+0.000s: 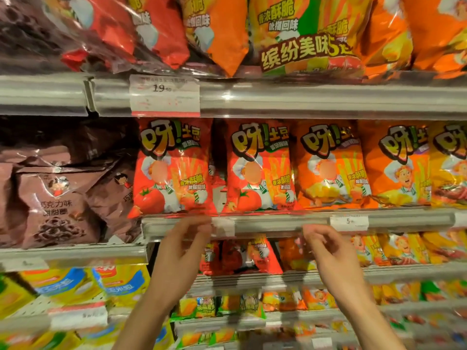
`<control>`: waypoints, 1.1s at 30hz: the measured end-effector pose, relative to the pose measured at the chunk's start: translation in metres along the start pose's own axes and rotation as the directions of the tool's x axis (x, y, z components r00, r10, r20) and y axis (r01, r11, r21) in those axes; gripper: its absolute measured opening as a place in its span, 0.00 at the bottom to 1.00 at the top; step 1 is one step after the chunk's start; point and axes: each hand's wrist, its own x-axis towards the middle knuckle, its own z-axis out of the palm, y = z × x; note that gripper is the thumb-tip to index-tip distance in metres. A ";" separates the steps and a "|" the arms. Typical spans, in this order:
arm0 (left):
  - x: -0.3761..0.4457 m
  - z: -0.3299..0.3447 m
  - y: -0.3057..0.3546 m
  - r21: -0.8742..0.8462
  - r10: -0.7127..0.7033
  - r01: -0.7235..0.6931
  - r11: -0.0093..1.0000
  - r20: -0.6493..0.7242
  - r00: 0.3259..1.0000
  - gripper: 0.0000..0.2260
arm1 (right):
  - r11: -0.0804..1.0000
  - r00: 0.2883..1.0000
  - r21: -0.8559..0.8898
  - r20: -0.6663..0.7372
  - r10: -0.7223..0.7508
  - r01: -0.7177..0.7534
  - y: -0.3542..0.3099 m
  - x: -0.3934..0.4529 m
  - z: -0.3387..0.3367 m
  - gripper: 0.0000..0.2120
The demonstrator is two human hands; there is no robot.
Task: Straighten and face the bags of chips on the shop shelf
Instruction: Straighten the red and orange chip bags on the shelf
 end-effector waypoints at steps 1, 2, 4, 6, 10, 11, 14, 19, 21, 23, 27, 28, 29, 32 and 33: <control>-0.003 -0.006 -0.008 -0.020 -0.024 0.024 1.000 -0.004 1.000 0.06 | 1.000 1.000 -0.013 -0.005 0.023 -0.023 0.006 -0.005 0.004 0.04; -0.006 -0.012 -0.015 -0.030 -0.044 0.044 0.999 0.000 0.999 0.06 | 0.998 0.999 -0.031 -0.012 0.046 -0.046 0.013 -0.010 0.008 0.04; -0.011 -0.025 -0.026 -0.046 -0.080 0.080 0.996 0.017 0.997 0.08 | 0.995 0.996 -0.049 -0.017 0.084 -0.085 0.019 -0.022 0.018 0.05; -0.013 -0.037 -0.032 -0.056 -0.107 0.109 0.992 0.034 0.994 0.08 | 0.993 0.994 -0.052 -0.008 0.107 -0.107 0.022 -0.034 0.031 0.05; -0.017 -0.054 -0.037 -0.048 -0.119 0.122 0.991 0.055 0.991 0.08 | 0.990 0.990 -0.032 0.010 0.138 -0.137 0.017 -0.048 0.052 0.06; -0.018 -0.055 -0.037 -0.056 -0.122 0.125 0.991 0.054 0.991 0.08 | 0.990 0.990 -0.022 0.015 0.139 -0.139 0.014 -0.050 0.054 0.06; -0.018 -0.058 -0.035 -0.070 -0.126 0.129 0.989 0.035 0.991 0.07 | 0.992 0.991 -0.023 0.035 0.127 -0.126 0.004 -0.050 0.057 0.07; -0.012 -0.056 -0.024 -0.091 -0.093 0.091 0.992 -0.016 0.996 0.08 | 0.997 0.996 0.014 0.048 0.080 -0.081 -0.008 -0.036 0.054 0.07; -0.010 -0.056 -0.016 -0.081 -0.072 0.069 0.994 -0.032 0.997 0.08 | 0.994 0.994 0.065 0.072 0.078 -0.083 -0.012 -0.029 0.055 0.07; -0.009 -0.056 -0.008 -0.079 -0.051 0.045 0.996 -0.073 0.996 0.07 | 0.993 0.992 0.092 0.107 0.065 -0.075 -0.015 -0.022 0.058 0.07; -0.006 -0.059 0.000 -0.067 0.004 -0.013 0.998 -0.139 0.990 0.11 | 0.995 0.988 0.089 0.154 0.031 -0.045 -0.019 -0.010 0.063 0.08; -0.005 -0.060 0.001 -0.065 0.013 -0.023 0.998 -0.156 0.988 0.11 | 0.996 0.987 0.077 0.159 0.028 -0.041 -0.021 -0.008 0.064 0.08; -0.003 -0.061 0.002 -0.065 0.020 -0.031 0.997 -0.171 0.985 0.12 | 0.998 0.987 0.061 0.160 0.024 -0.035 -0.023 -0.006 0.065 0.08; 0.003 -0.064 0.005 -0.070 0.045 -0.058 0.996 -0.181 0.982 0.12 | 0.998 0.988 0.057 0.152 -0.022 0.013 -0.027 -0.002 0.067 0.07; 0.007 -0.066 0.006 -0.078 0.056 -0.071 0.994 -0.185 0.981 0.11 | 0.998 0.988 0.066 0.149 -0.032 0.022 -0.029 -0.001 0.068 0.07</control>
